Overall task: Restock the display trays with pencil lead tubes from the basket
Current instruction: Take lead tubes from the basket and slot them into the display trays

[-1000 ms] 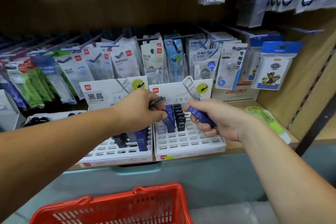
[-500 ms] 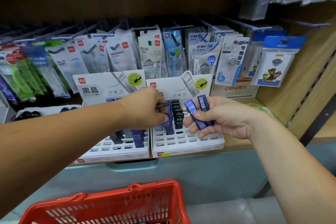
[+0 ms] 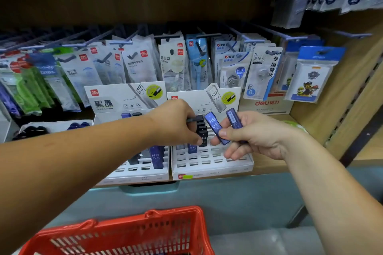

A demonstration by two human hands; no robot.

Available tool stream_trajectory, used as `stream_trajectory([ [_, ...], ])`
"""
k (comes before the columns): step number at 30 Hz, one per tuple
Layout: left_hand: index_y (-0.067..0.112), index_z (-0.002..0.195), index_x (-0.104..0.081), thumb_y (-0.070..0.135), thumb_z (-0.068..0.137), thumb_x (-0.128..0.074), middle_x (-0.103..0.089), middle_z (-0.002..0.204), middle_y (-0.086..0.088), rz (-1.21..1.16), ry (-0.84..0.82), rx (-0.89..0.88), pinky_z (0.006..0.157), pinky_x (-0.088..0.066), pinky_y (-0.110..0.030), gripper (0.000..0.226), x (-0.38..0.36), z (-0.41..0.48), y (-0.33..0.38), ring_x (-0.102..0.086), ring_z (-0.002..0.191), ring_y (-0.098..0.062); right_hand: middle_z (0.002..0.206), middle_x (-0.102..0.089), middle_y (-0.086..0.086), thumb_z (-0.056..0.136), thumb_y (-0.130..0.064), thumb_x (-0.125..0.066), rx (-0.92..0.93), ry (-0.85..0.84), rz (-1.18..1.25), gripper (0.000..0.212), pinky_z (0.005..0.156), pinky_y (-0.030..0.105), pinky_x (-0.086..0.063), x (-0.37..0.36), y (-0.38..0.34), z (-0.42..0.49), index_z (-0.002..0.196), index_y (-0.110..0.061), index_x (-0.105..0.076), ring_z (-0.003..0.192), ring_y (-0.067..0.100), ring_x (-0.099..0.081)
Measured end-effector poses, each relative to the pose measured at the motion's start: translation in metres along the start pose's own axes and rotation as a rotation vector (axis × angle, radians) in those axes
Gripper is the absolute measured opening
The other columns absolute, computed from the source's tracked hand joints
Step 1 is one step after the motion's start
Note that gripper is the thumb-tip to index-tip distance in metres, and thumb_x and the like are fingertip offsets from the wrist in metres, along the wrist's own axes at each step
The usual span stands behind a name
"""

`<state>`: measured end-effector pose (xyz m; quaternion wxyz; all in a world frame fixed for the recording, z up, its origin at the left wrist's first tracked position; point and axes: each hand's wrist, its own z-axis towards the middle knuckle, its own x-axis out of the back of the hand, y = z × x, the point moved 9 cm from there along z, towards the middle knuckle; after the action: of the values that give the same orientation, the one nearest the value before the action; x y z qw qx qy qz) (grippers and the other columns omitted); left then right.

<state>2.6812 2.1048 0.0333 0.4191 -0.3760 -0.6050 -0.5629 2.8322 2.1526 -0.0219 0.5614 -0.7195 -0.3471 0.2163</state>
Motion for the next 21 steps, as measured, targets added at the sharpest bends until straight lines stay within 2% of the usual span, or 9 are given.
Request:
stream_trajectory([
  [3, 0.018, 0.085, -0.077, 0.041, 0.086, -0.080, -0.075, 0.081, -0.008, -0.301, 0.110, 0.006, 0.065, -0.053, -0.028, 0.024, 0.015, -0.006, 0.000, -0.068, 0.070, -0.016, 0.107, -0.075, 0.022, 0.099, -0.006, -0.063, 0.036, -0.035, -0.075, 0.010, 0.042, 0.022, -0.050, -0.007, -0.003, 0.000, 0.107, -0.006, -0.056, 0.048, 0.016, -0.062],
  [5, 0.019, 0.087, -0.079, 0.038, 0.086, -0.082, -0.077, 0.083, -0.006, -0.385, 0.088, -0.006, 0.070, -0.055, -0.029, 0.019, 0.016, -0.012, 0.003, -0.065, 0.070, -0.011, 0.105, -0.075, 0.023, 0.099, -0.005, -0.063, 0.060, -0.059, -0.076, 0.008, 0.037, 0.021, -0.040, -0.016, -0.005, 0.001, 0.102, -0.007, -0.056, 0.041, 0.012, -0.053],
  [8, 0.015, 0.086, -0.079, 0.029, 0.085, -0.084, -0.075, 0.078, -0.007, -0.378, 0.076, -0.007, 0.065, -0.053, -0.026, 0.015, 0.015, -0.017, 0.001, -0.061, 0.064, -0.010, 0.103, -0.076, 0.021, 0.099, -0.009, -0.063, 0.064, -0.050, -0.074, 0.010, 0.035, 0.018, -0.029, -0.024, -0.005, 0.006, 0.107, -0.008, -0.057, 0.038, 0.009, -0.042],
  [10, 0.012, 0.087, -0.078, 0.030, 0.086, -0.083, -0.071, 0.074, -0.012, -0.318, 0.085, -0.001, 0.059, -0.049, -0.025, 0.018, 0.019, -0.019, -0.007, -0.057, 0.059, -0.015, 0.097, -0.073, 0.014, 0.102, -0.018, -0.061, 0.030, 0.040, -0.085, 0.013, 0.039, 0.019, -0.023, -0.016, -0.002, 0.010, 0.109, -0.007, -0.061, 0.040, 0.009, -0.036],
  [13, 0.011, 0.091, -0.076, 0.029, 0.092, -0.075, -0.071, 0.080, -0.016, -0.121, 0.041, -0.030, 0.060, -0.053, -0.032, 0.018, 0.014, -0.022, -0.015, -0.057, 0.061, -0.020, 0.085, -0.056, 0.004, 0.107, -0.021, -0.052, -0.055, 0.145, -0.114, 0.022, 0.043, 0.022, -0.019, -0.002, 0.008, 0.010, 0.119, -0.006, -0.063, 0.044, 0.008, -0.031],
  [16, 0.012, 0.082, -0.069, 0.024, 0.096, -0.065, -0.064, 0.072, -0.010, 0.037, 0.007, -0.078, 0.063, -0.054, -0.037, 0.018, 0.002, -0.025, -0.015, -0.056, 0.063, -0.021, 0.080, -0.044, 0.003, 0.106, -0.006, -0.045, -0.108, 0.012, -0.023, 0.020, 0.050, 0.025, -0.020, -0.016, 0.018, 0.006, 0.122, -0.004, -0.058, 0.052, 0.011, -0.034],
  [19, 0.017, 0.084, -0.070, 0.024, 0.096, -0.063, -0.065, 0.073, -0.003, 0.139, -0.012, -0.083, 0.066, -0.055, -0.033, 0.016, -0.003, -0.023, -0.009, -0.059, 0.068, -0.023, 0.073, -0.059, 0.006, 0.106, -0.002, -0.044, -0.060, -0.004, -0.060, 0.015, 0.046, 0.024, -0.035, -0.015, 0.012, 0.003, 0.104, -0.002, -0.059, 0.052, 0.015, -0.049],
  [21, 0.016, 0.089, -0.073, 0.025, 0.096, -0.064, -0.069, 0.078, -0.006, 0.164, -0.042, -0.086, 0.067, -0.055, -0.033, 0.014, -0.002, -0.022, -0.002, -0.062, 0.072, -0.024, 0.084, -0.072, 0.015, 0.105, -0.005, -0.051, -0.046, 0.072, -0.079, 0.011, 0.047, 0.027, -0.050, -0.002, 0.009, 0.002, 0.107, 0.000, -0.061, 0.060, 0.024, -0.064],
])
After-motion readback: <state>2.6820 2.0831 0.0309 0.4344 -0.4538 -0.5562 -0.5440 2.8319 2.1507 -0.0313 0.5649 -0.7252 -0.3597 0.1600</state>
